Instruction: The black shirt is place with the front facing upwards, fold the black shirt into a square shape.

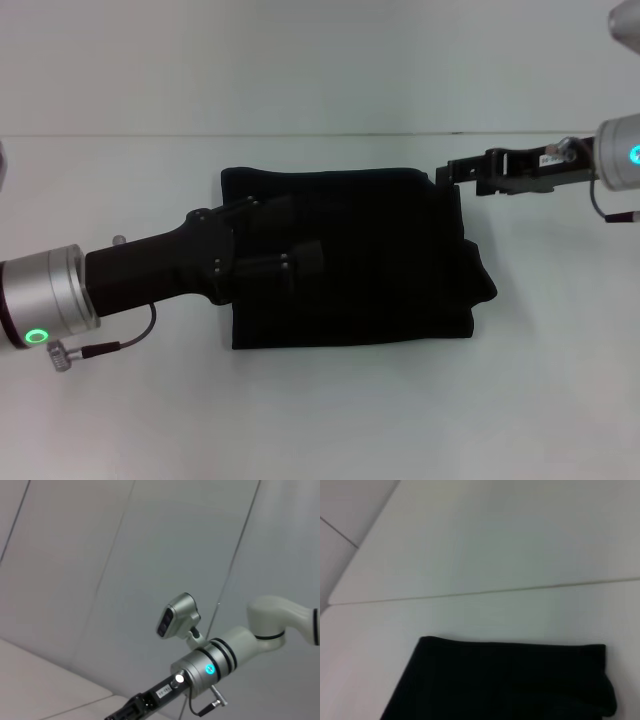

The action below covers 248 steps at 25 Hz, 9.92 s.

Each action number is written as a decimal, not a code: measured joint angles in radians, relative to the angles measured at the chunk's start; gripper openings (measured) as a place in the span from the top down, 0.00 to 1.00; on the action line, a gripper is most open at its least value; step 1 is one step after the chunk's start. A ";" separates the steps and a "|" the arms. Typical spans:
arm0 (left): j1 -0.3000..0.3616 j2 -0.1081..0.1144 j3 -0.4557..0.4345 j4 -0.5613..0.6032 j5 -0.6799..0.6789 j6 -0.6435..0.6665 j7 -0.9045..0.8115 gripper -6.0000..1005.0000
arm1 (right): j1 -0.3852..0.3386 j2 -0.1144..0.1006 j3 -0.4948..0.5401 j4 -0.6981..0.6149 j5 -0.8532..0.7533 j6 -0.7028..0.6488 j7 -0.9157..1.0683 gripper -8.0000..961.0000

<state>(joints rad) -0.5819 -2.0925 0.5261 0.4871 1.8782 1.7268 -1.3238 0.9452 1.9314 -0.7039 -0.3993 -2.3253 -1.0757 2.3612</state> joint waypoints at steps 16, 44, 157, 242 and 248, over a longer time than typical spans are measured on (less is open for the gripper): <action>-0.006 0.006 0.003 0.002 0.016 -0.047 0.024 0.10 | 0.016 0.099 -0.030 0.046 0.015 0.210 -0.001 0.15; 0.007 -0.003 -0.027 -0.020 0.002 -0.086 0.010 0.10 | -0.016 -0.004 -0.103 0.018 0.141 0.151 -0.060 0.15; -0.018 -0.002 -0.022 -0.024 0.002 -0.175 -0.034 0.10 | -0.229 0.000 -0.036 -0.149 0.119 -0.136 -0.042 0.86; -0.021 -0.010 -0.026 -0.025 -0.001 -0.259 -0.044 0.09 | -0.258 0.128 -0.252 -0.333 0.143 0.195 -0.155 0.52; -0.028 -0.007 -0.026 -0.025 -0.001 -0.264 -0.059 0.09 | -0.272 0.127 -0.213 -0.373 0.152 0.124 -0.164 0.26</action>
<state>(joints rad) -0.6097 -2.0998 0.5004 0.4617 1.8774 1.4625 -1.3833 0.6735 2.0583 -0.9164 -0.7724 -2.1732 -0.9521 2.1976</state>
